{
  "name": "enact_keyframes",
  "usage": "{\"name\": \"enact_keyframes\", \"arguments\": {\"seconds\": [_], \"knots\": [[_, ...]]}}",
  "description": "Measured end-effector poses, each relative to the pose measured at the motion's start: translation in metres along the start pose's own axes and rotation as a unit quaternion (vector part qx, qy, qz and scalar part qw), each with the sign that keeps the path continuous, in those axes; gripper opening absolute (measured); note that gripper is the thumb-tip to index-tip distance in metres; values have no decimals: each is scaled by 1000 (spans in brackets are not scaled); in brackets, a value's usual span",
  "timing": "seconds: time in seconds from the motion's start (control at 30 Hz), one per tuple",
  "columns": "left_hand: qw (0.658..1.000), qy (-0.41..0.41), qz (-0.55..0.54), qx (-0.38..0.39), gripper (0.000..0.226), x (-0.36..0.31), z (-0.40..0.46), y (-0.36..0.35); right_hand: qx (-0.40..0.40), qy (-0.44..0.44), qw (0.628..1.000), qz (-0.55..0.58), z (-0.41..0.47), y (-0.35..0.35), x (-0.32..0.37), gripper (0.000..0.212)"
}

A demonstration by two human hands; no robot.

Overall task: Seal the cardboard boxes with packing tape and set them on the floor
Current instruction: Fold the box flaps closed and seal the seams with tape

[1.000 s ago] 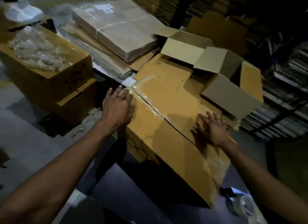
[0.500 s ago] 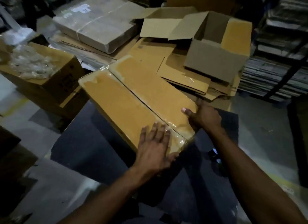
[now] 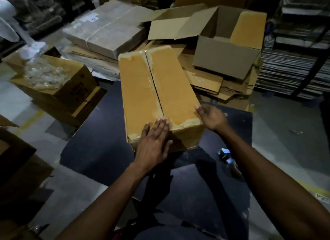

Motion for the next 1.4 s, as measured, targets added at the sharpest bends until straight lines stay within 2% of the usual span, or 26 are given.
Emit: {"name": "enact_keyframes", "arguments": {"seconds": [0.03,0.1,0.17,0.2,0.23,0.3,0.37,0.5,0.57,0.63,0.7,0.73,0.77,0.8,0.83,0.9,0.93,0.97,1.0,1.1,1.2,1.27,1.33,1.4], "knots": [[1000,-2,16,-1,71,-6,2,-6,24,17,998,48,-4,3,-11,59],[998,-9,51,20,84,-8,3,-20,38,12,998,44,-12,8,-53,66],[997,-18,69,14,98,-2,3,-27,65,-52,994,-64,-9,6,-122,43],[998,-20,66,-9,98,0,4,-28,86,-78,984,-134,-9,7,-152,45],[997,-22,60,-35,96,1,5,-27,105,-95,972,-187,-7,5,-181,58],[996,-25,50,-63,96,-2,8,-26,131,-116,951,-253,-6,3,-217,68],[997,-15,34,-61,100,-4,9,-22,144,-113,941,-286,-8,-6,-235,60],[999,12,13,-35,101,-5,10,-20,95,-91,939,-318,-2,-21,-254,41],[998,24,20,-52,85,-10,9,-17,66,-85,936,-336,-5,-20,-251,39],[993,22,11,-115,58,-25,4,-11,67,-64,939,-331,-18,-21,-237,36],[982,61,-82,-160,41,-46,-8,-9,77,-53,946,-309,-32,-24,-221,37],[969,116,-159,-149,35,-56,-16,-14,77,-46,952,-292,-40,-26,-212,40],[943,192,-242,-120,29,-65,-27,-24,74,-37,959,-272,-48,-27,-202,42],[898,277,-331,-86,26,-74,-38,-39,70,-26,964,-253,-57,-27,-190,41],[829,360,-424,-59,30,-84,-50,-56,68,-12,968,-240,-66,-26,-177,40],[658,482,-576,-59,45,-102,-69,-80,66,26,974,-215,-87,-23,-148,32],[589,512,-621,-71,48,-109,-73,-84,64,46,977,-200,-96,-20,-134,25],[546,526,-647,-81,53,-112,-74,-84,60,65,978,-188,-104,-17,-120,19],[519,528,-666,-88,57,-114,-73,-82,55,82,979,-178,-111,-15,-108,16],[461,513,-715,-117,70,-110,-63,-61,28,131,975,-178,-122,-15,-78,27],[429,492,-743,-147,80,-96,-56,-34,-12,205,946,-252,-127,-21,-49,45],[431,493,-738,-164,74,-85,-58,-18,-34,250,929,-272,-130,-25,-28,57],[442,494,-727,-178,58,-72,-63,-3,-48,303,914,-265,-134,-26,-5,57],[437,494,-726,-196,42,-59,-69,6,-26,343,906,-246,-139,-25,18,63]]}}
Point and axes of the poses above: each hand's wrist, its own z-axis towards the middle knuckle, its own y-axis out of the back of the hand, x = y × z, the point moved 6 cm from there along z, towards the middle knuckle, and after that the axes turned 15 degrees about -y, right-handed, at the moved point
